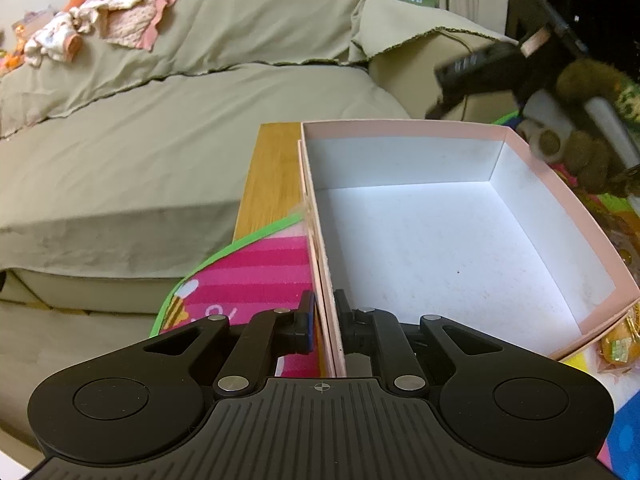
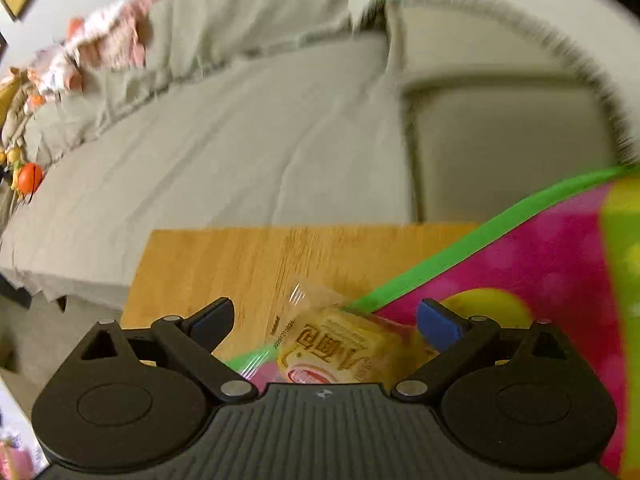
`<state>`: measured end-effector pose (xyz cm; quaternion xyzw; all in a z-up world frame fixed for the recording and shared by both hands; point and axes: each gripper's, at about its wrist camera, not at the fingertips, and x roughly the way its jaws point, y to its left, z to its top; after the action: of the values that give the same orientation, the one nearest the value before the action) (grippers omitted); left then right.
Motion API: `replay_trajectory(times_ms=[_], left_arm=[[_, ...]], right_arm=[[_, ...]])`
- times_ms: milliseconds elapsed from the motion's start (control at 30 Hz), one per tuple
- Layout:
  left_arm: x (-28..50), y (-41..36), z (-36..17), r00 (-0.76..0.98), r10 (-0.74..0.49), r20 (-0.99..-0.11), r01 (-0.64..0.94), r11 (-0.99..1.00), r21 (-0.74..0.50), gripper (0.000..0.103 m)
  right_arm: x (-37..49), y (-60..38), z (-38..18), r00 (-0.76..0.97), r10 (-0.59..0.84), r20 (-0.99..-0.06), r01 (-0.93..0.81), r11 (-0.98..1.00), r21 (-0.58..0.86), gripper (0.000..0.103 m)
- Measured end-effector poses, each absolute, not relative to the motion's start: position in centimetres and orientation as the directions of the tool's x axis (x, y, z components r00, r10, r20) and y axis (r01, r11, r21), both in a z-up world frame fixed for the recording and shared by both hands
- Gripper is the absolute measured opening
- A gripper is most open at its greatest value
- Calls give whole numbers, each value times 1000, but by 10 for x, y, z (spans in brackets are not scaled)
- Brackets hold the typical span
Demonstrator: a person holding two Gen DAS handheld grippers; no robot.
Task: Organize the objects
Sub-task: 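Drop the wrapped bun into the box with right tool while left tool holds box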
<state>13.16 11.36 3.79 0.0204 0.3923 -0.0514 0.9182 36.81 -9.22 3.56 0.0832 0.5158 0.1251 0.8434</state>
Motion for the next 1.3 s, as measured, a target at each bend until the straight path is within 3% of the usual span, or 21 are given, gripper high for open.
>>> replay_trajectory(times_ms=[33,167,433,633,700,733,833,1000,1167,1300], left_arm=[[131,115,37,689,-86,-719,115,993,-8,12],[130,116,33,695,-98,-712,127,992,-12,13],[132,115,32,702,-109,-704,125,992,-30,13],[134,101,31,705,-142,-695,166,986,-33,14],[134,95,30,706,-148,-693,175,984,-32,14],[134,95,30,706,-149,-692,176,984,-32,14],[133,95,29,709,-152,-689,172,984,-40,14],[131,94,29,710,-150,-688,169,985,-41,14],[131,94,30,711,-144,-688,163,986,-38,13],[130,94,30,710,-133,-692,158,987,-28,13]], right_arm=[[368,-92,36,437,297,-849,-125,955,269,84],[355,-120,38,428,297,-854,-139,955,262,67],[303,-196,45,441,187,-878,-37,981,190,63],[216,-231,54,445,298,-844,-43,949,312,63],[184,-230,72,537,256,-804,-96,965,243,67],[168,-229,82,591,238,-771,-123,971,205,75],[112,-232,106,694,200,-691,-177,979,106,85],[63,-251,102,685,148,-714,-117,989,93,86],[15,-203,71,602,289,-744,-244,954,174,93],[7,-134,56,632,272,-725,-389,921,7,96]])
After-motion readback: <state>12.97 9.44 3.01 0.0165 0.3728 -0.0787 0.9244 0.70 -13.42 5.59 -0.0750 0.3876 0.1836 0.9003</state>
